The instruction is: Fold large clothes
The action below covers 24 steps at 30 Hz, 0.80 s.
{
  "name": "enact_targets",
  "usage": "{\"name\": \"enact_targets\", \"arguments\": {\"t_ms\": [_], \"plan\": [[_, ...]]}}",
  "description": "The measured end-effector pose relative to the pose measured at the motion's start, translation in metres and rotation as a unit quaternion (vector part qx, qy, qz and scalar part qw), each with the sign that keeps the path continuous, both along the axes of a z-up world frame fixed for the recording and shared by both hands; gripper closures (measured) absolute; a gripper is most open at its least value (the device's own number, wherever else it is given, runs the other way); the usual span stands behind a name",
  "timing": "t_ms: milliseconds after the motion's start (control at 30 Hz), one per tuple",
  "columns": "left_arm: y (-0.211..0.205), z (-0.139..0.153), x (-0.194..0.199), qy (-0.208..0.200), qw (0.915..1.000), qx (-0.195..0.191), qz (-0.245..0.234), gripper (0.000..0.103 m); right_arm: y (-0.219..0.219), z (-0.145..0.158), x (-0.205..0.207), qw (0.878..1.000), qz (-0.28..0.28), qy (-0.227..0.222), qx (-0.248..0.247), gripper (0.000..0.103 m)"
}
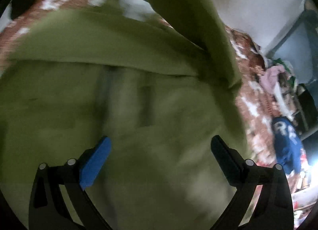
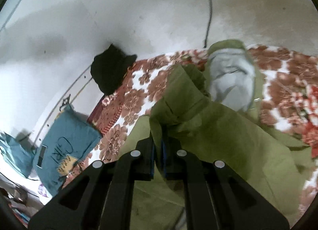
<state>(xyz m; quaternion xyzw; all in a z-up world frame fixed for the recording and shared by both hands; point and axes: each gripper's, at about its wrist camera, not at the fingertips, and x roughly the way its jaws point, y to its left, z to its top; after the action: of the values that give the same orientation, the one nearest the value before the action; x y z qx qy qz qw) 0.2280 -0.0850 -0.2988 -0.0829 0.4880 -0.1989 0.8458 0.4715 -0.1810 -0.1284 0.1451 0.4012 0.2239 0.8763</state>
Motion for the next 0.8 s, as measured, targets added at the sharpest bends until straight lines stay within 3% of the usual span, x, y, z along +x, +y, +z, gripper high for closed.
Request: {"name": "enact_targets", "arguments": {"t_ms": [67, 233, 367, 433, 467, 500, 533, 567, 600, 700, 800], "plan": [[0.048, 0.005, -0.004, -0.001, 0.9992, 0.024, 0.031, 0.005, 0.025, -0.022, 0.004, 1.0, 0.001, 0.003, -0.003, 0.097], [0.154, 0.021, -0.006, 0.002, 0.9928, 0.066, 0.1, 0.005, 0.103, -0.094, 0.006, 0.997, 0.01, 0.0, -0.074, 0.096], [0.206, 0.032, 0.004, -0.018, 0.988, 0.094, 0.121, 0.005, 0.154, -0.15, -0.005, 0.981, 0.036, -0.023, -0.187, 0.096], [0.224, 0.033, 0.008, -0.017, 0.9866, 0.097, 0.13, 0.005, 0.173, -0.17, -0.012, 0.97, 0.046, -0.024, -0.238, 0.091], [0.231, 0.033, 0.009, -0.018, 0.9859, 0.099, 0.134, 0.005, 0.184, -0.178, -0.016, 0.963, 0.057, -0.023, -0.261, 0.083], [0.236, 0.033, 0.012, -0.018, 0.9854, 0.1, 0.136, 0.005, 0.191, -0.184, -0.019, 0.959, 0.065, -0.025, -0.275, 0.058], [0.242, 0.032, 0.013, -0.016, 0.9852, 0.102, 0.136, 0.005, 0.201, -0.188, -0.025, 0.954, 0.082, -0.026, -0.287, 0.046], [0.245, 0.032, 0.017, -0.015, 0.9851, 0.104, 0.136, 0.005, 0.208, -0.187, -0.033, 0.95, 0.093, -0.038, -0.296, 0.026], [0.248, 0.034, 0.021, -0.017, 0.985, 0.103, 0.137, 0.005, 0.215, -0.184, -0.04, 0.945, 0.1, -0.056, -0.307, 0.017], [0.251, 0.043, 0.029, -0.024, 0.9849, 0.099, 0.14, 0.005, 0.223, -0.176, -0.058, 0.938, 0.124, -0.083, -0.312, 0.015], [0.246, 0.057, 0.042, -0.04, 0.9842, 0.102, 0.139, 0.005, 0.213, -0.156, -0.066, 0.952, 0.118, -0.071, -0.272, 0.01]]}}
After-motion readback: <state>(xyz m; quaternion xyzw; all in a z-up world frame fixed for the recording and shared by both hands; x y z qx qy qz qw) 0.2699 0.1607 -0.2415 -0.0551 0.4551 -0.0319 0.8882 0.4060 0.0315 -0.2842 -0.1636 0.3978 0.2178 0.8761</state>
